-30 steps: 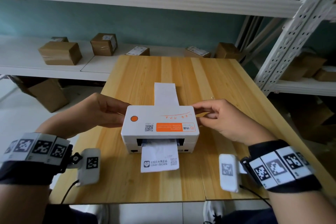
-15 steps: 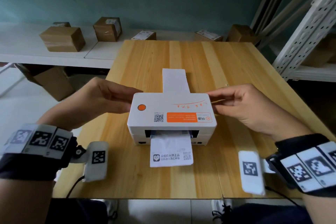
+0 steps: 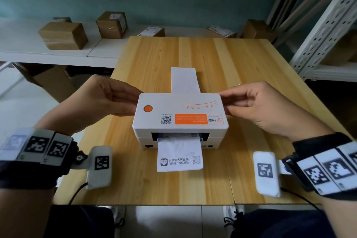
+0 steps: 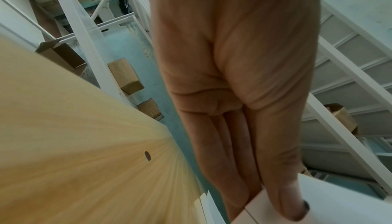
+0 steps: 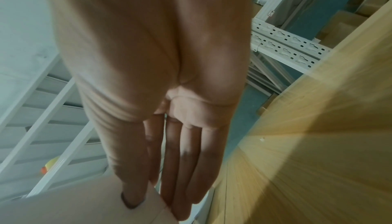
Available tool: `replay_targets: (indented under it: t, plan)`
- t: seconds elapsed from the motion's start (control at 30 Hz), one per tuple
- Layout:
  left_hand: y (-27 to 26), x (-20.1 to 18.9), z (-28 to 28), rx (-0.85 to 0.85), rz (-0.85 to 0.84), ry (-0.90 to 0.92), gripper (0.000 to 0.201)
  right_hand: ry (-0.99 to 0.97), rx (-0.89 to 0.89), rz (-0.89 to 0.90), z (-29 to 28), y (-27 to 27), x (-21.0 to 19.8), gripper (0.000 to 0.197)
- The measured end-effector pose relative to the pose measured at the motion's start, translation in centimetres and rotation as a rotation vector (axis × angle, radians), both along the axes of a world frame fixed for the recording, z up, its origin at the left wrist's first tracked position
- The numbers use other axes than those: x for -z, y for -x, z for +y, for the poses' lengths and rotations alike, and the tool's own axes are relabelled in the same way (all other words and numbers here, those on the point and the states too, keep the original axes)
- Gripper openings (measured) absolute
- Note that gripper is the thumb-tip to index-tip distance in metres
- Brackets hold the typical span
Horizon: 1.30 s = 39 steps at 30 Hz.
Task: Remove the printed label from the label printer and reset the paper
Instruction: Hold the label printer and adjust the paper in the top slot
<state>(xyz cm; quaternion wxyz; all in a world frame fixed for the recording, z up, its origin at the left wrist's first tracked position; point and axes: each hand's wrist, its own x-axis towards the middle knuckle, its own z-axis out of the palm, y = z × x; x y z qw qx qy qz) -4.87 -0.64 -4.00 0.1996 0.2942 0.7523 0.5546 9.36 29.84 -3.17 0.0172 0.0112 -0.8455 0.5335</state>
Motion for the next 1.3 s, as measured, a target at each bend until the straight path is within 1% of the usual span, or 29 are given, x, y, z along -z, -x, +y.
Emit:
replay_targets:
  t: [0.13,0.23,0.33,0.37,0.43,0.47,0.5,0.57,0.6,0.67,0.73,0.87,0.93,1.1,1.2,1.3]
  plan:
    - [-0.11,-0.22,-0.16,0.033,-0.032,-0.008,0.040,-0.035,-0.001,0.006,-0.14,-0.05,-0.09,0.046]
    - [-0.20,-0.25,0.20,-0.008,0.012,-0.012,0.029,-0.064,-0.001,0.014,-0.25,-0.18,-0.32,0.043]
    - [-0.20,-0.23,0.23,-0.037,0.047,-0.014,0.026,-0.072,-0.011,0.017,-0.38,-0.29,-0.55,0.041]
    - [-0.16,-0.25,0.06,-0.021,0.040,-0.016,0.031,-0.076,-0.012,0.017,-0.41,-0.32,-0.57,0.041]
    - [-0.25,-0.57,-0.22,0.011,0.009,-0.002,0.051,-0.090,-0.011,0.016,-0.48,-0.34,-0.52,0.042]
    - [-0.34,-0.70,-0.26,0.009,-0.005,0.003,0.056,-0.091,-0.009,0.014,-0.48,-0.36,-0.48,0.042]
    - [-0.37,-0.66,-0.26,0.008,0.000,0.007,0.052,-0.088,-0.004,0.012,-0.49,-0.37,-0.45,0.042]
    - [-0.32,-0.49,-0.02,-0.019,0.005,0.001,0.027,-0.081,0.004,0.012,-0.48,-0.36,-0.43,0.041]
    - [-0.43,-0.59,0.16,-0.040,0.013,0.006,0.018,-0.076,0.007,0.012,-0.46,-0.35,-0.44,0.040]
    - [-0.58,-0.60,0.27,-0.051,0.039,0.042,0.025,-0.077,0.008,0.011,-0.46,-0.33,-0.47,0.039]
    - [-0.64,-0.70,0.23,-0.052,0.047,0.074,0.027,-0.093,0.004,0.011,-0.44,-0.30,-0.46,0.039]
    - [-0.63,-0.67,0.25,-0.051,0.060,0.052,0.024,-0.101,0.000,0.010,-0.42,-0.29,-0.39,0.039]
    - [-0.70,-0.66,0.26,-0.047,0.074,0.038,0.025,-0.098,0.000,0.012,-0.44,-0.26,-0.32,0.038]
    - [-0.46,-0.60,0.21,-0.039,0.096,0.055,0.026,-0.109,-0.005,0.015,-0.39,-0.30,-0.24,0.039]
    - [-0.20,-0.41,0.13,-0.043,0.086,0.069,0.022,-0.110,-0.003,0.021,-0.39,-0.23,-0.16,0.039]
    - [-0.16,-0.35,0.06,-0.049,0.066,0.065,0.023,-0.112,-0.009,0.018,-0.42,-0.16,-0.15,0.039]
